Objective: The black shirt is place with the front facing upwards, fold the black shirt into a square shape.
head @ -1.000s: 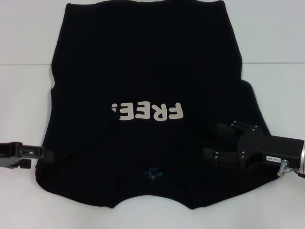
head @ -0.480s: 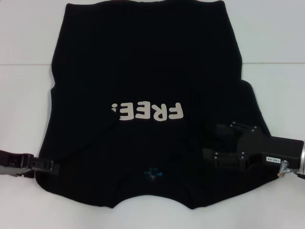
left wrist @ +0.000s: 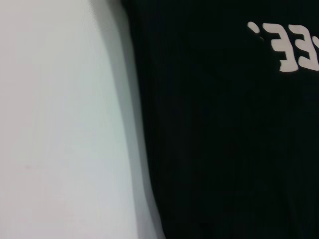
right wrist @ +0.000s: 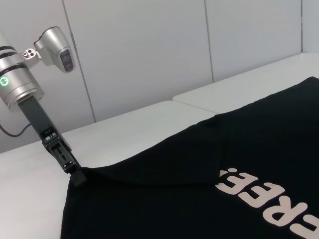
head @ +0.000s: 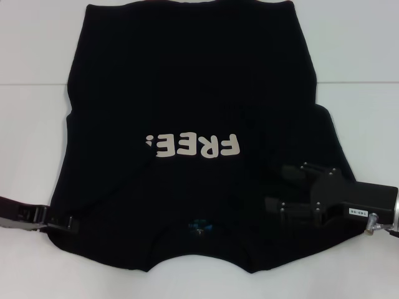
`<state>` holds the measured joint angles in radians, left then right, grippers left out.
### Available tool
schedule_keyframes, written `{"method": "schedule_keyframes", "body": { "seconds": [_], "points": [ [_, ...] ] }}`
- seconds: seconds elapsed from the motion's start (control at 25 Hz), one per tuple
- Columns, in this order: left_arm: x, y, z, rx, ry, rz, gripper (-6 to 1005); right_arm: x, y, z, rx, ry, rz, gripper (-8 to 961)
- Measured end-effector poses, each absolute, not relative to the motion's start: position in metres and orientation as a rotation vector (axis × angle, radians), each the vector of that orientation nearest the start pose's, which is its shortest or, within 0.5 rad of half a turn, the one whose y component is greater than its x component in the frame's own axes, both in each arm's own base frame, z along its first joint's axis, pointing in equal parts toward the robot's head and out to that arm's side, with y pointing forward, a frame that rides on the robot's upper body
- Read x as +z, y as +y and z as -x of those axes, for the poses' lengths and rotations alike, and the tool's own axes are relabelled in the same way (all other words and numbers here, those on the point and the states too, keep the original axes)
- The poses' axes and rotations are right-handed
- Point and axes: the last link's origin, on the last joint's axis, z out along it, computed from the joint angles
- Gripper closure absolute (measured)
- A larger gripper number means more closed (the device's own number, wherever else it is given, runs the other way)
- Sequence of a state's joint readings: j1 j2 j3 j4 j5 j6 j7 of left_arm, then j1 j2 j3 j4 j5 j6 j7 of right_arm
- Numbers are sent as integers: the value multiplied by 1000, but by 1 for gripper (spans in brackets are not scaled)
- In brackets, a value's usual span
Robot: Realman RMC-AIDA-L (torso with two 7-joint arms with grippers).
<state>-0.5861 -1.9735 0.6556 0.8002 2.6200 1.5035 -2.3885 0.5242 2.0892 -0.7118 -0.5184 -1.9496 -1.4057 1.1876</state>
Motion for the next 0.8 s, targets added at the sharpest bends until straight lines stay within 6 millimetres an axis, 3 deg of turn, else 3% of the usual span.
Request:
{"method": "schedule_keyframes", "body": {
  "seconds": [0.4, 0.8],
  "points": [
    [58, 340, 330, 76, -1718, 2199, 419, -28, 326, -278, 656, 560, 2664, 31],
    [59, 339, 331, 76, -1703, 2207, 849, -25, 327, -280, 667, 599, 2648, 30]
  ]
}}
